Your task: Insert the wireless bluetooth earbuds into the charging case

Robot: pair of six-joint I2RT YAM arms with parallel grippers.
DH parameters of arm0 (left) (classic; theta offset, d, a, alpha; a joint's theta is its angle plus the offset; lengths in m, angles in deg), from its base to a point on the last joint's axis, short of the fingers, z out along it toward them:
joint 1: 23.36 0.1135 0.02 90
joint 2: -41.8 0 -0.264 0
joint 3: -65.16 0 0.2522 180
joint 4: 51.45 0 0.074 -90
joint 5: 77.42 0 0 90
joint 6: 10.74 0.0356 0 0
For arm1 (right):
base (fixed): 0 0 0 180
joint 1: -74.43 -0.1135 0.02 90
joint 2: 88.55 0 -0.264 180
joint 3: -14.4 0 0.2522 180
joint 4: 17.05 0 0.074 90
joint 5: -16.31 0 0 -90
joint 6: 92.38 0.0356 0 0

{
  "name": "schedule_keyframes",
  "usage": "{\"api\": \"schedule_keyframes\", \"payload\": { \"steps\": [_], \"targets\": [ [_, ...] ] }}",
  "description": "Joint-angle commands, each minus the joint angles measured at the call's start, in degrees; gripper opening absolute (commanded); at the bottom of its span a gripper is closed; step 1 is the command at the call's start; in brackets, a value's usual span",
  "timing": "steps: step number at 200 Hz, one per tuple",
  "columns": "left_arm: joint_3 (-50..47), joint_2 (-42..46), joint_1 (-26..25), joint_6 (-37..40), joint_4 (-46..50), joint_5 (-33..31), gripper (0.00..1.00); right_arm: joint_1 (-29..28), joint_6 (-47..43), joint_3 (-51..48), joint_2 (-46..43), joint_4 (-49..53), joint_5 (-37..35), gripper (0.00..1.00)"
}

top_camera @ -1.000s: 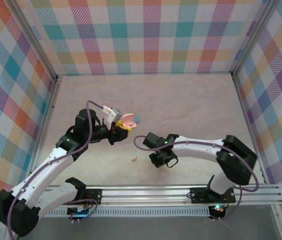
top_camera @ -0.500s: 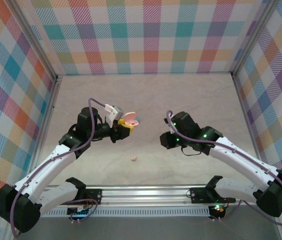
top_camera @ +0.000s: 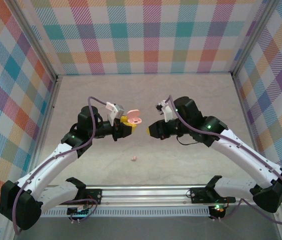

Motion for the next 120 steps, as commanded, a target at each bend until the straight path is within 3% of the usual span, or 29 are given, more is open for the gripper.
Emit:
{"api": "schedule_keyframes", "payload": {
  "steps": [1, 62, 120],
  "targets": [
    [-1.6, 0.1, -0.4, 0.1, -6.3, 3.3, 0.07, 0.3, 0.1, 3.7, 1.9, -3.7, 6.7, 0.19],
    [-2.9, 0.8, -0.8, 2.6, -9.7, 5.9, 0.06, 2.4, -1.6, 10.4, 6.6, -3.8, 11.6, 0.19],
    [-4.3, 2.7, -0.9, 3.5, -10.3, 5.9, 0.06, 2.7, -4.2, 11.0, 9.1, -2.5, 10.2, 0.19]
  ]
}}
